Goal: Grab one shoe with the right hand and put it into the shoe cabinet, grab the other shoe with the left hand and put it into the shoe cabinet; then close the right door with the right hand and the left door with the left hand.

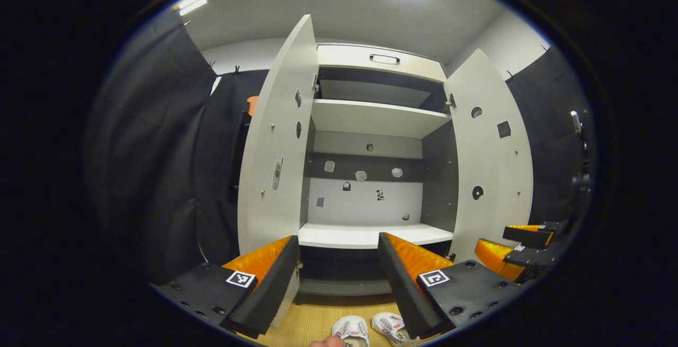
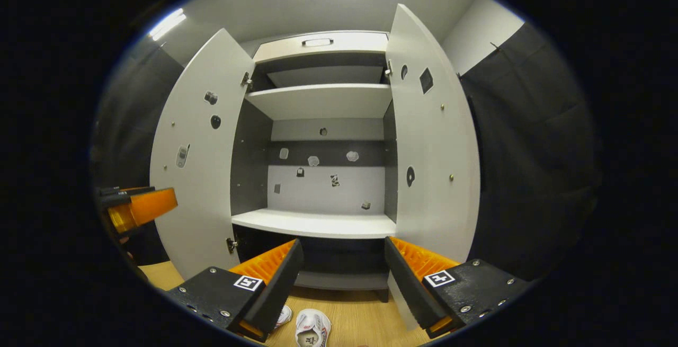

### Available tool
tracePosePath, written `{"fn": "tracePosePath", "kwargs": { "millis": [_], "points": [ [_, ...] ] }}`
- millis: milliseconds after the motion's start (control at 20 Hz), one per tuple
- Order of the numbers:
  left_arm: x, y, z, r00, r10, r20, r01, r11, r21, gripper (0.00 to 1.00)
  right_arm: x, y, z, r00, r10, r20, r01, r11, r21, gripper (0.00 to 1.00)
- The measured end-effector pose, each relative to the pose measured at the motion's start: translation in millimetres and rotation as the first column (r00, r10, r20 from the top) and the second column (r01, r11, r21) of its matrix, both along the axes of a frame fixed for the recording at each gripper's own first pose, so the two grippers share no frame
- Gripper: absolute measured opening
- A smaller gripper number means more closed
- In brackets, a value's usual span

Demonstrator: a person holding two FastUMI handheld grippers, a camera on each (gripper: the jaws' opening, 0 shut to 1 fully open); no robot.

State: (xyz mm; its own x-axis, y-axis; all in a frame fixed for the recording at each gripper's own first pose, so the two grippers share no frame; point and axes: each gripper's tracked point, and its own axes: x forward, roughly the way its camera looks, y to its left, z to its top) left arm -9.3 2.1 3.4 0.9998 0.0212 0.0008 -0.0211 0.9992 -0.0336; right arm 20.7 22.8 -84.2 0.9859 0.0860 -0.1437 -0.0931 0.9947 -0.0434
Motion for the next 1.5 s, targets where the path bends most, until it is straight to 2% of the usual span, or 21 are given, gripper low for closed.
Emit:
{"fn": "tracePosePath", "kwargs": {
  "millis": [150,300,550,600,800,950,1050,1150,1200,1250,1300,1400,1450,1500],
  "points": [
    [-1.8,3.0,-3.9,1.0,0.007,-0.011,-0.007,1.0,-0.015,0.96,3.0,11.7,-62.7,0.994,0.041,-0.103,-0.044,0.998,-0.034,0.95],
    [-4.8,4.2,-4.1,1.0,0.006,-0.011,-0.007,1.0,-0.021,0.99,-6.4,19.4,-132.6,0.971,0.072,-0.23,-0.093,0.992,-0.084,0.95],
    [-7.8,4.7,-10.2,1.0,0.006,-0.028,-0.006,1.0,-0.013,0.94,-33.0,21.6,-236.2,0.898,0.088,-0.43,-0.163,0.977,-0.139,0.95],
    [-8.7,4.6,-11.5,0.999,0.006,-0.031,-0.006,1.0,-0.016,0.96,-36.5,21.4,-251.7,0.884,0.089,-0.46,-0.173,0.974,-0.146,0.95],
    [-10.4,5.5,-14.1,0.999,0.005,-0.043,-0.006,1.0,-0.021,0.96,-36.7,12.0,-307.5,0.831,0.057,-0.553,-0.188,0.965,-0.184,0.95],
    [-13.4,8.4,-15.9,0.999,0.013,-0.052,-0.014,1.0,-0.011,0.96,-27.5,11.7,-340.8,0.795,0.055,-0.604,-0.198,0.965,-0.173,0.94],
    [-14.0,8.1,-18.4,0.998,0.016,-0.065,-0.017,1.0,-0.011,0.94,-11.1,20.4,-351.3,0.804,0.093,-0.587,-0.217,0.965,-0.145,0.93],
    [-15.6,6.2,-24.0,0.996,0.015,-0.083,-0.016,1.0,-0.01,0.96,-1.1,19.9,-366.2,0.792,0.096,-0.603,-0.224,0.964,-0.141,0.85],
    [-15.9,5.6,-26.3,0.996,0.016,-0.093,-0.017,1.0,-0.008,0.96,1.6,24.7,-370.4,0.781,0.115,-0.614,-0.224,0.969,-0.104,0.83],
    [-16.0,4.8,-26.9,0.995,0.017,-0.099,-0.017,1.0,-0.005,0.96,6.2,24.2,-372.1,0.781,0.121,-0.613,-0.224,0.97,-0.093,0.79],
    [-16.3,3.3,-27.2,0.995,0.017,-0.1,-0.018,1.0,-0.003,0.96,14.5,19.8,-375.5,0.793,0.11,-0.599,-0.22,0.969,-0.113,0.76],
    [-16.1,-1.7,-30.2,0.994,0.013,-0.108,-0.013,1.0,-0.001,0.94,10.3,30.7,-384.1,0.767,0.146,-0.625,-0.231,0.971,-0.057,0.63],
    [-15.0,-3.9,-31.4,0.994,0.012,-0.113,-0.012,1.0,0.001,0.94,13.3,33.1,-384.9,0.772,0.146,-0.619,-0.229,0.972,-0.055,0.59],
    [-15.7,-5.0,-32.7,0.993,0.012,-0.116,-0.012,1.0,0.003,0.96,13.9,29.6,-385.2,0.779,0.132,-0.613,-0.224,0.972,-0.075,0.5]
  ]
}}
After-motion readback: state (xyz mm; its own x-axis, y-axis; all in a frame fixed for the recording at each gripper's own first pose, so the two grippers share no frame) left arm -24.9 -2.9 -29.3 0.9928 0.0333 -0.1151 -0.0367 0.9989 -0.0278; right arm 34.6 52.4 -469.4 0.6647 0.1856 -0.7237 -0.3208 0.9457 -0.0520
